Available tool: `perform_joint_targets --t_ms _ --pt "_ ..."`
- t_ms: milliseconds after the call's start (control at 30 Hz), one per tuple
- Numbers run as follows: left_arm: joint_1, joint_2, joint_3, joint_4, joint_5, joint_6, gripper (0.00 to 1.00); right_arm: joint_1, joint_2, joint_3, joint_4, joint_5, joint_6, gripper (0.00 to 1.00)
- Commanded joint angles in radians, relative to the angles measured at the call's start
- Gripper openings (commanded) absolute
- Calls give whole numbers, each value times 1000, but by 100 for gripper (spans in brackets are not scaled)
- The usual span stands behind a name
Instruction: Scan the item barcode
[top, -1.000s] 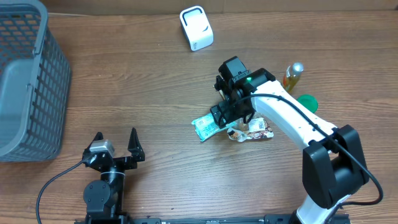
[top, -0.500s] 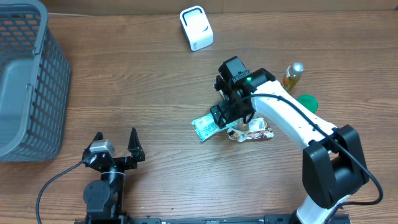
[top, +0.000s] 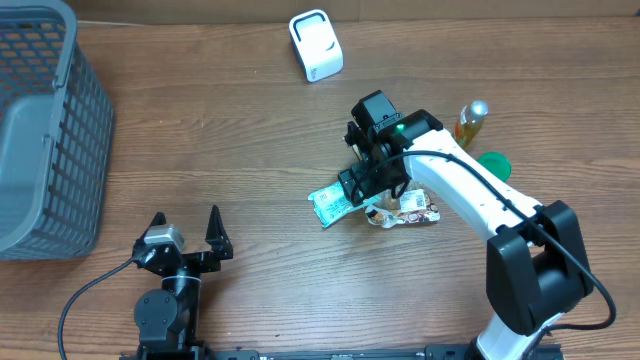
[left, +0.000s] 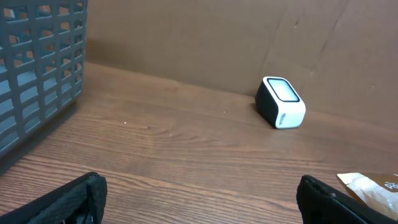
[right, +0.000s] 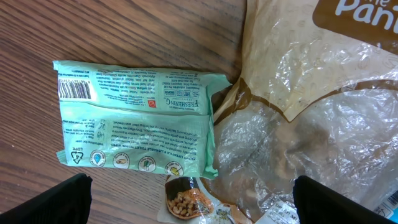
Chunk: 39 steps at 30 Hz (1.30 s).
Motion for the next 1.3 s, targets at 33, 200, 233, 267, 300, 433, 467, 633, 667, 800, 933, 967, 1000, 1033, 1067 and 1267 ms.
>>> perform_joint_targets --t_ms 33,200,233,267,300,433,467,633,667,800,933,967,1000,1033,1067,1267 --pt "-6 -11 -4 1 16 29 99 -4 -6 -3 2 2 3 100" --pt "-6 -11 -4 1 16 29 100 -4 -6 -3 2 2 3 100" --pt "-6 -11 -4 1 16 29 100 -4 -6 -3 2 2 3 100" --pt "-6 -11 -4 1 16 29 99 -4 -6 -3 3 2 3 100" --pt "-6 -11 -4 1 16 29 100 -4 -6 -3 3 2 3 100" --pt "-6 -11 -4 1 16 29 100 -4 -6 -3 3 2 3 100" --pt "-6 -11 -4 1 16 29 99 -4 -6 -3 2 2 3 100" --pt "-6 -11 -4 1 16 29 100 -4 -63 -3 2 1 3 100" --pt "-6 -11 -4 1 16 29 100 -4 -88 -3 3 1 3 100" --pt "-6 -11 -4 1 16 29 100 -4 -269 -3 2 1 3 100" --pt "-6 -11 -4 1 16 29 99 -4 -482 -3 2 1 3 100" --pt "-6 -11 -4 1 16 29 100 -4 -545 -3 2 2 3 100" --pt "-6 -11 -4 1 16 29 99 -4 -606 -3 2 2 3 100" --pt "-6 -11 -4 1 16 29 99 -4 -648 -3 2 1 3 100" --pt "-6 -11 -4 1 16 29 100 -4 -710 -3 2 1 3 100" --pt "-6 -11 -4 1 16 29 100 -4 -999 -3 1 1 3 100"
